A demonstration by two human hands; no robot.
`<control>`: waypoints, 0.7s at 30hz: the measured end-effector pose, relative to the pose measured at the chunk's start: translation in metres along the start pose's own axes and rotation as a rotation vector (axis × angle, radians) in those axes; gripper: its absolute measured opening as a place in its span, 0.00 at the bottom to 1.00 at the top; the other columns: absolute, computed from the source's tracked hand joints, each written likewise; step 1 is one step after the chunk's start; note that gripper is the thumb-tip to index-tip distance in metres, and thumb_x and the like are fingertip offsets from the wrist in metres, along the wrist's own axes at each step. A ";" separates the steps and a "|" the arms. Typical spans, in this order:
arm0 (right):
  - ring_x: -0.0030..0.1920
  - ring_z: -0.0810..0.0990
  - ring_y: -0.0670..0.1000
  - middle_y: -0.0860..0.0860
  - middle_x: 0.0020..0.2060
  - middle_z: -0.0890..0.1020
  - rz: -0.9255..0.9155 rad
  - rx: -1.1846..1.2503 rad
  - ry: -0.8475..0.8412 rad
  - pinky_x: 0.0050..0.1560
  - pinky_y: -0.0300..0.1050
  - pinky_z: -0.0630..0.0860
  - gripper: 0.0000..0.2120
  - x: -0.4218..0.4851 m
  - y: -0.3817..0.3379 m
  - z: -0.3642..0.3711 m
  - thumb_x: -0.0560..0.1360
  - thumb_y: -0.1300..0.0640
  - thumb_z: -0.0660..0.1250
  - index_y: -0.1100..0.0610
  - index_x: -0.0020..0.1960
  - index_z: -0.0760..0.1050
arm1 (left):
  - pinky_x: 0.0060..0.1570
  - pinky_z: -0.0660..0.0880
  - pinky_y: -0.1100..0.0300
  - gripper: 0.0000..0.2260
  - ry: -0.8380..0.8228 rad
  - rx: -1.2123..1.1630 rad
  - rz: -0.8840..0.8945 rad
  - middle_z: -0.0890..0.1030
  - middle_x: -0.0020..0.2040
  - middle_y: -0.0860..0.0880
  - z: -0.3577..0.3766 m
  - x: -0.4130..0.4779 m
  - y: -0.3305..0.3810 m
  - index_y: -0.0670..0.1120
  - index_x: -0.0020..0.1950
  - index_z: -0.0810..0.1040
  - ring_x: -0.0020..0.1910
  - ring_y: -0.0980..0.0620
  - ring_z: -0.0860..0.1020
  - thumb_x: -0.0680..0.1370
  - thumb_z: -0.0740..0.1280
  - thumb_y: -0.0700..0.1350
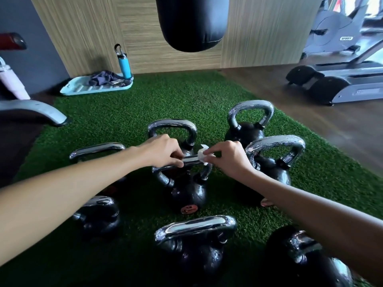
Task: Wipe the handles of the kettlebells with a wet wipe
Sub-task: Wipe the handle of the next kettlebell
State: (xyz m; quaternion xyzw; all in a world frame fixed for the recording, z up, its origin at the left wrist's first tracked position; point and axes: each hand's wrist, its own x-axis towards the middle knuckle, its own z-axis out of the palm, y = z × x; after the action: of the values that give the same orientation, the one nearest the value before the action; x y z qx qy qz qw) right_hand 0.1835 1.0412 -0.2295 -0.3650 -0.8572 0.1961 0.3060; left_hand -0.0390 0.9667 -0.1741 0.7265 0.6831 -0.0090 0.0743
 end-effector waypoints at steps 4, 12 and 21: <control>0.30 0.76 0.34 0.47 0.47 0.88 0.025 0.025 -0.027 0.33 0.26 0.68 0.13 -0.006 0.002 -0.002 0.69 0.49 0.79 0.52 0.51 0.87 | 0.40 0.72 0.62 0.20 0.021 -0.011 -0.010 0.85 0.46 0.61 0.005 -0.019 -0.015 0.59 0.61 0.84 0.34 0.62 0.74 0.72 0.73 0.64; 0.34 0.75 0.30 0.47 0.45 0.88 -0.081 0.150 0.027 0.41 0.21 0.67 0.10 -0.011 -0.032 0.028 0.70 0.52 0.79 0.52 0.51 0.87 | 0.24 0.63 0.65 0.21 0.171 -0.154 -0.110 0.75 0.21 0.51 0.031 -0.068 -0.055 0.69 0.56 0.81 0.20 0.59 0.64 0.66 0.67 0.74; 0.36 0.77 0.31 0.46 0.45 0.87 0.170 0.286 0.060 0.41 0.23 0.70 0.12 -0.016 -0.035 0.040 0.69 0.52 0.80 0.52 0.51 0.87 | 0.52 0.77 0.69 0.16 0.272 -0.506 -0.130 0.86 0.42 0.65 0.045 -0.075 -0.064 0.59 0.52 0.87 0.46 0.69 0.82 0.66 0.79 0.59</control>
State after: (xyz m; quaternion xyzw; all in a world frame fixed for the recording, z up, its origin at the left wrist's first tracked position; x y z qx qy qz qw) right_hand 0.1473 1.0019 -0.2452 -0.3945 -0.7771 0.3304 0.3624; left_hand -0.1041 0.8909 -0.2162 0.6339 0.7125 0.2546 0.1600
